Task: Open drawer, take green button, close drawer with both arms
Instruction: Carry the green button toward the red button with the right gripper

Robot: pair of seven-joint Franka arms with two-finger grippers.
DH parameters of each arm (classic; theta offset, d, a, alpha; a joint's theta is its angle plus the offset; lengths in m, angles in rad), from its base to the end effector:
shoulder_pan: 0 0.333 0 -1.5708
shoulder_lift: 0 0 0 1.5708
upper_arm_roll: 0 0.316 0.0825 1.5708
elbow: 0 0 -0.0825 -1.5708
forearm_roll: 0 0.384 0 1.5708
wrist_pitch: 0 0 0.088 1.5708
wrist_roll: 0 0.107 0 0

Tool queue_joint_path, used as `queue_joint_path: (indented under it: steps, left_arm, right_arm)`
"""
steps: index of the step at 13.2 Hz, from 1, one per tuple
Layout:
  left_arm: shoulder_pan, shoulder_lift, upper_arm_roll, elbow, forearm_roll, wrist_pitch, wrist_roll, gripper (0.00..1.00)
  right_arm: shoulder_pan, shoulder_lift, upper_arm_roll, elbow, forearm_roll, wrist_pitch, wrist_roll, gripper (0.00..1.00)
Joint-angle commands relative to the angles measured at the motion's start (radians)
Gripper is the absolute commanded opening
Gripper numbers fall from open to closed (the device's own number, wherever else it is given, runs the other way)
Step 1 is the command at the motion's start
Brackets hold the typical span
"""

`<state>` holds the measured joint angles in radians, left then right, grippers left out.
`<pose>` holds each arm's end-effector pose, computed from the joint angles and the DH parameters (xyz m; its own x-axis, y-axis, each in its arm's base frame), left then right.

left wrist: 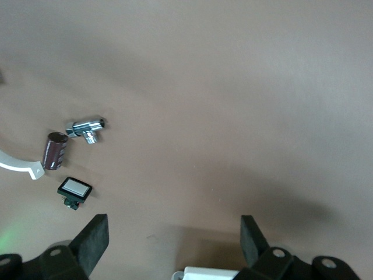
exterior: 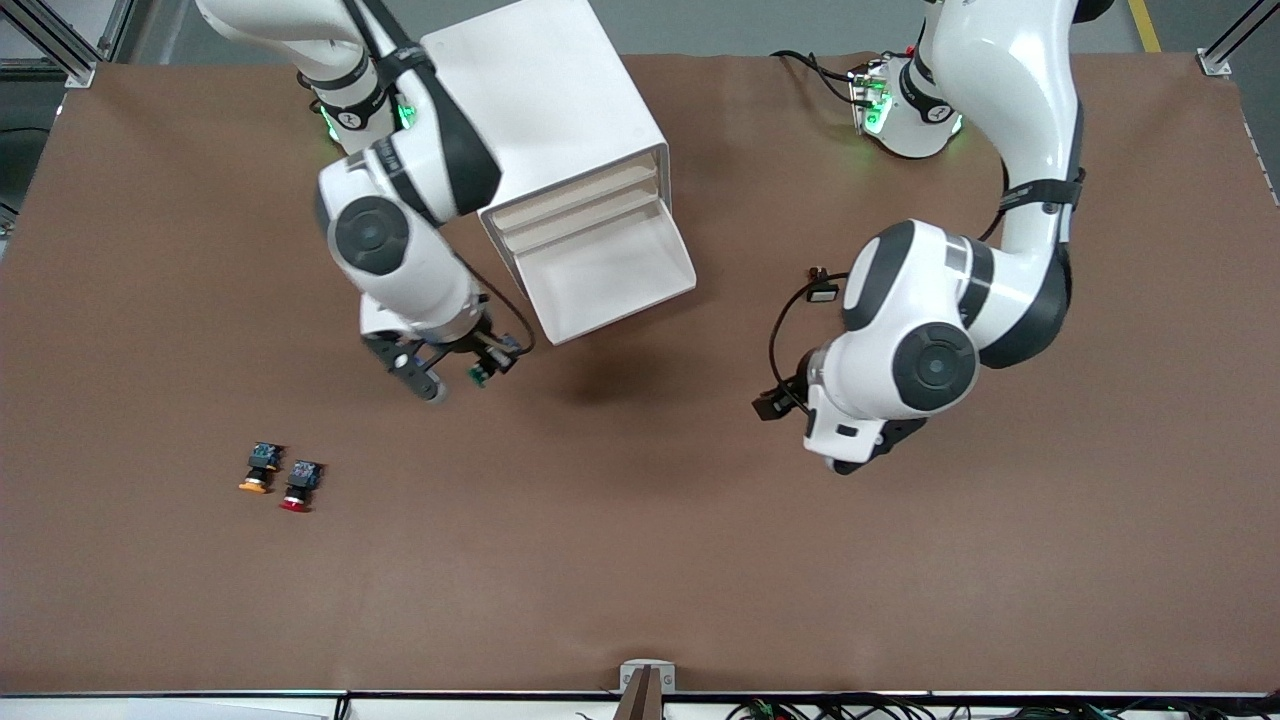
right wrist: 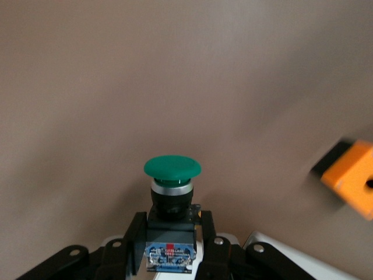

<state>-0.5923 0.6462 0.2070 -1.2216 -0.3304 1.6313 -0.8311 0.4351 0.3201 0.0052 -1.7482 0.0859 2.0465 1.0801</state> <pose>0.6292 -0.3293 0.3855 0.8475 0.4432 -0.2921 0.4534 -0.8906 -0.0356 0.5773 0.2769 0.3875 0.7754 -0.6265 -0.0789 -0.6294 -0.7769 -0.0157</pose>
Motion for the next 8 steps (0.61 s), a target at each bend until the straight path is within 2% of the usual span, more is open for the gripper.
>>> queue_joint_path:
  steps: [1,2,4,8]
  left_arm:
    - [-0.007,-0.002,-0.014,-0.018,0.019,0.019,0.125,0.99]
    - [-0.009,-0.002,-0.015,-0.018,0.017,0.04,0.159,0.99]
    - [-0.015,0.013,-0.069,-0.018,0.02,0.09,0.202,0.99]
    - [-0.037,0.038,-0.077,-0.018,0.022,0.156,0.199,0.99]
  right_arm:
    - [-0.143,0.002,0.022,0.01,0.008,-0.02,-0.255,0.02]
    - [-0.192,0.005,0.022,0.012,0.008,-0.019,-0.349,0.02]
    - [-0.289,0.025,0.024,0.013,0.008,-0.008,-0.544,0.02]
    - [-0.361,0.152,0.021,0.103,0.009,0.029,-0.796,0.02]
